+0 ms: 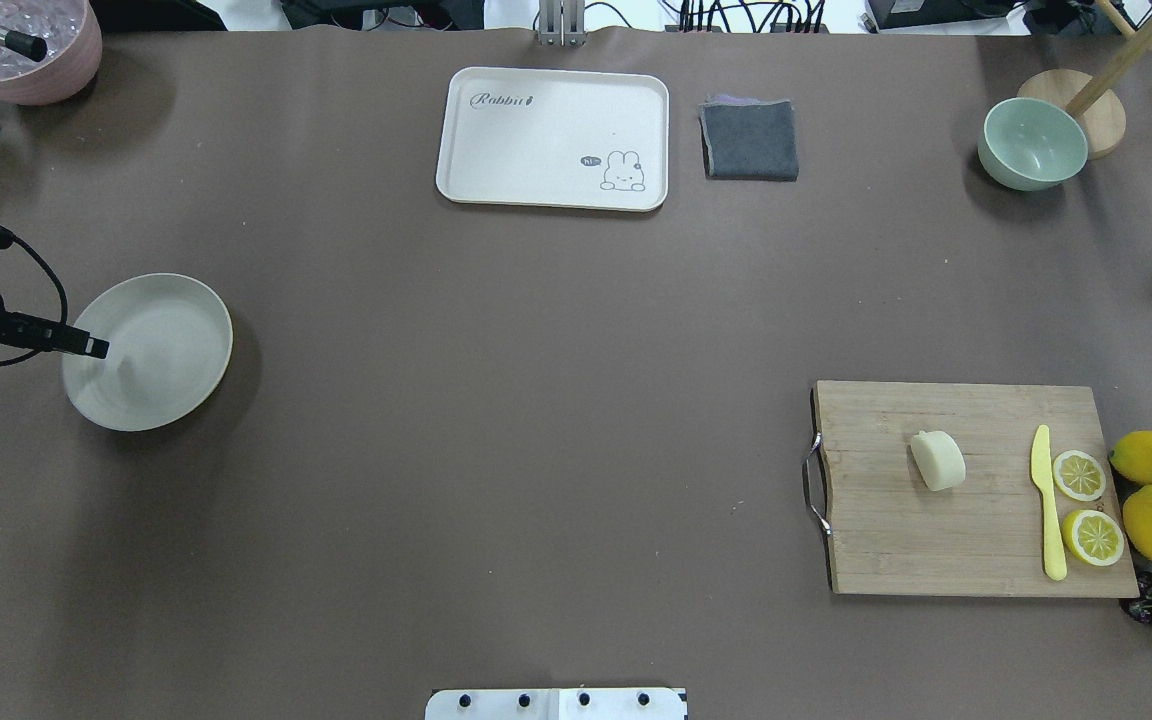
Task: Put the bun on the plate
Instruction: 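Reach the left gripper to the white plate's rim and grasp it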
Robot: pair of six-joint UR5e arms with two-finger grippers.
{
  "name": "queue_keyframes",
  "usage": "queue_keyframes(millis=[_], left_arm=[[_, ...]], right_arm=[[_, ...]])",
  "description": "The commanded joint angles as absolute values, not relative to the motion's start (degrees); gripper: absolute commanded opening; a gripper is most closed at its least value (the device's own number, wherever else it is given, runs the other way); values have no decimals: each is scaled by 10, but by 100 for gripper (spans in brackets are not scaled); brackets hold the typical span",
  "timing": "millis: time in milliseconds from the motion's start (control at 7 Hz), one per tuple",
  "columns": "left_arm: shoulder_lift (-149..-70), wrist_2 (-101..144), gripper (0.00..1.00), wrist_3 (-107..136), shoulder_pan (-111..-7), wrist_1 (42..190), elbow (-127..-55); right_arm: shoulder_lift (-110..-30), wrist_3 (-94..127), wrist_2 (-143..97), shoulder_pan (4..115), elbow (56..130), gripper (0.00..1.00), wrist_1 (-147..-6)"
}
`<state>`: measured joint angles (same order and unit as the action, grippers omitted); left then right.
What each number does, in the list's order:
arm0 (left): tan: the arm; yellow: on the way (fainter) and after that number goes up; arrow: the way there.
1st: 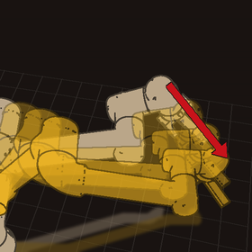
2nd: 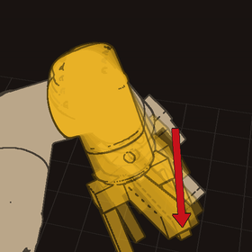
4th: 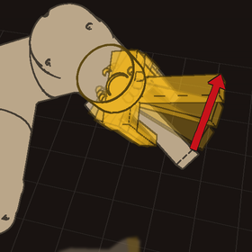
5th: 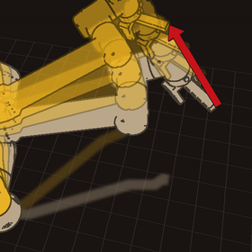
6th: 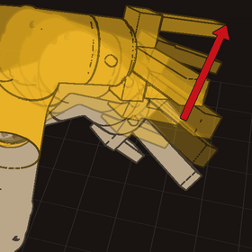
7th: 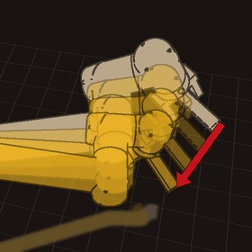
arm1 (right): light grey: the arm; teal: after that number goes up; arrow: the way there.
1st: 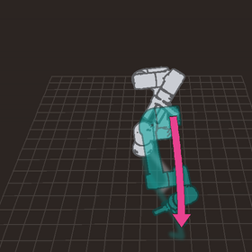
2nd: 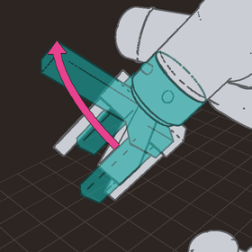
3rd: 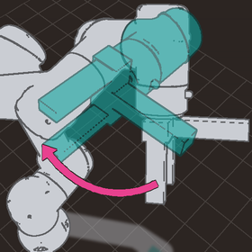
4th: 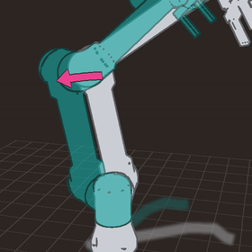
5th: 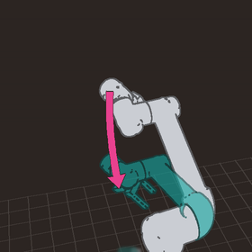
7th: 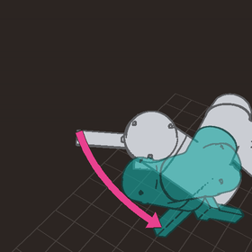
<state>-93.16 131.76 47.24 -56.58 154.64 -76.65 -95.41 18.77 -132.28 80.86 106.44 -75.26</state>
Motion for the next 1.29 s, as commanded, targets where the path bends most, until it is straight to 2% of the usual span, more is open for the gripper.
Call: queue_keyframes(millis=[0,286,571,1143], left_arm=[[-931,1328,0,480,-565,1550,-767],[-980,1328,0,586,-570,1550,-784],[-1079,1320,0,724,-545,1542,-782],[-1178,1160,0,831,-390,1488,-796]], right_arm=[[-955,189,-1323,809,1064,100,-750],[-955,189,-1323,809,1064,100,-750],[-956,191,-1324,809,1065,100,-750],[-955,192,-1324,809,1065,100,-750]])
